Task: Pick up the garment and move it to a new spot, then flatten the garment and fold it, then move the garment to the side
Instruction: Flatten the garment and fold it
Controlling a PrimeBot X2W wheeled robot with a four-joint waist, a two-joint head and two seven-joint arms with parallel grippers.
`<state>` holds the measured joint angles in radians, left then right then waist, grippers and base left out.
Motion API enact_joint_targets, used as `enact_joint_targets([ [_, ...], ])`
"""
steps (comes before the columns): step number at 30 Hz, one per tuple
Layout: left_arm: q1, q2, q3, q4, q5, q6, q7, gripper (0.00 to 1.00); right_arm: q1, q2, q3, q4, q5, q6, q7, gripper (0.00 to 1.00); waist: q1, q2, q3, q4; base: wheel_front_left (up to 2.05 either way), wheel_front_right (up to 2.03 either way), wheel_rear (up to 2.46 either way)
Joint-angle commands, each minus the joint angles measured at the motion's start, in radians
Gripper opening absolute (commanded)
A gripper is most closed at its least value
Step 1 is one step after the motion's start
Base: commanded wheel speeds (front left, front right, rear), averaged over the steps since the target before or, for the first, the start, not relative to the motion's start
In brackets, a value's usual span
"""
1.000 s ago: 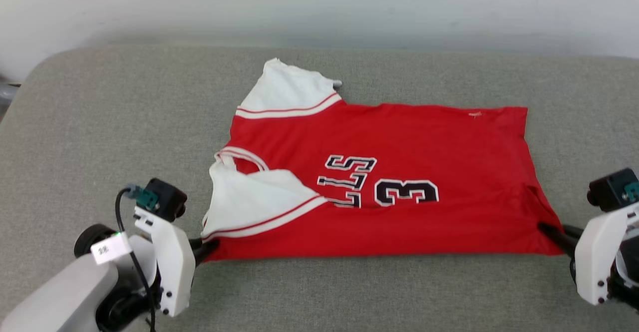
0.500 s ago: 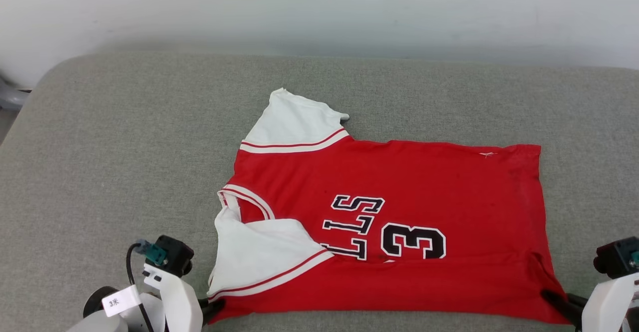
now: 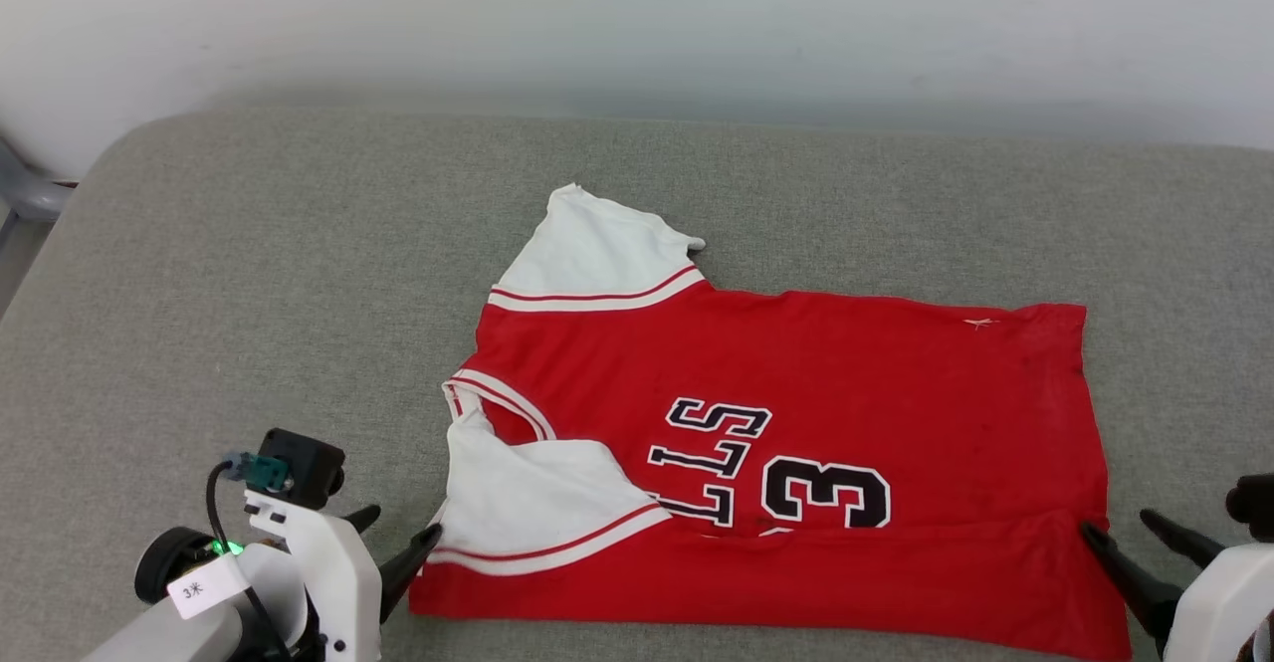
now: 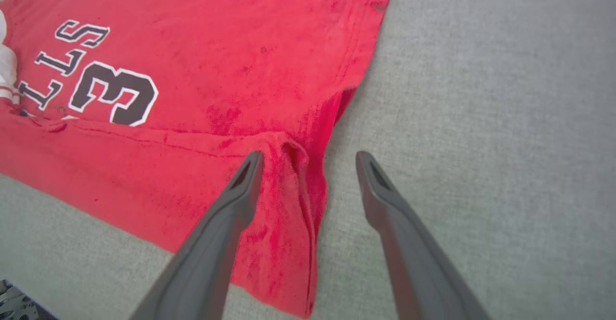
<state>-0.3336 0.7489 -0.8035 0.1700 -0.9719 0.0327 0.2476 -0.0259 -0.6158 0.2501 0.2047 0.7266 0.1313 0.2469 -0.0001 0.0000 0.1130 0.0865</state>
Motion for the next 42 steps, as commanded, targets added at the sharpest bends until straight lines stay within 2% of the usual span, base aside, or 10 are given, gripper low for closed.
enact_joint_targets([
  [1, -0.014, 0.009, 0.009, -0.012, 0.011, 0.008, -0.017, 1.0, -0.012, 0.016, -0.014, -0.001, -0.02, -0.001, -0.032, 1.0, 0.0001, 0.0, -0.005, 0.001, 0.0, 0.0, 0.0],
  [11, -0.102, 0.047, 0.097, -0.088, 0.088, 0.078, -0.142, 1.0, -0.055, 0.148, -0.162, -0.089, -0.229, -0.001, -0.285, 1.0, 0.0001, 0.0, 0.007, -0.026, 0.0, 0.0, 0.0],
  [16, -0.2, 0.039, 0.127, -0.092, 0.123, 0.067, -0.175, 1.0, -0.08, 0.229, -0.23, -0.165, -0.338, -0.001, -0.389, 1.0, 0.0001, 0.0, 0.047, -0.055, 0.0, 0.0, 0.0],
  [20, -0.292, 0.031, 0.136, -0.062, 0.144, 0.042, -0.163, 1.0, -0.093, 0.288, -0.25, -0.227, -0.405, -0.001, -0.422, 1.0, 0.0001, 0.0, 0.09, -0.083, 0.0, 0.0, 0.0],
  [26, -0.447, 0.01, 0.126, 0.012, 0.121, -0.035, -0.053, 1.0, -0.106, 0.329, -0.226, -0.316, -0.487, -0.001, -0.409, 1.0, 0.0001, 0.0, 0.175, -0.124, 0.0, 0.0, 0.0],
  [31, -0.592, 0.0, 0.117, 0.099, 0.081, -0.09, 0.098, 1.0, -0.135, 0.334, -0.208, -0.363, -0.511, -0.001, -0.405, 1.0, 0.0001, 0.0, 0.256, -0.153, 0.0, 0.0, 0.0],
  [33, -0.62, -0.003, 0.115, 0.118, 0.068, -0.096, 0.136, 1.0, -0.139, 0.333, -0.203, -0.368, -0.514, -0.001, -0.403, 1.0, 0.0001, 0.0, 0.271, -0.158, 0.0, 0.0, 0.0],
  [38, -0.753, -0.011, 0.111, 0.181, -0.005, -0.121, 0.341, 1.0, -0.176, 0.326, -0.184, -0.387, -0.518, -0.001, -0.404, 1.0, 0.0001, 0.0, 0.346, -0.183, 0.0, 0.0, 0.0],
  [40, -0.822, -0.019, 0.106, 0.209, -0.03, -0.12, 0.441, 1.0, -0.197, 0.323, -0.182, -0.392, -0.52, -0.001, -0.405, 1.0, 0.0001, 0.0, 0.382, -0.191, 0.0, 0.0, 0.0],
  [42, -0.864, -0.024, 0.098, 0.229, -0.031, -0.116, 0.49, 1.0, -0.211, 0.322, -0.18, -0.393, -0.522, -0.001, -0.405, 1.0, 0.0001, 0.0, 0.402, -0.195, 0.0, 0.0, 0.0],
])
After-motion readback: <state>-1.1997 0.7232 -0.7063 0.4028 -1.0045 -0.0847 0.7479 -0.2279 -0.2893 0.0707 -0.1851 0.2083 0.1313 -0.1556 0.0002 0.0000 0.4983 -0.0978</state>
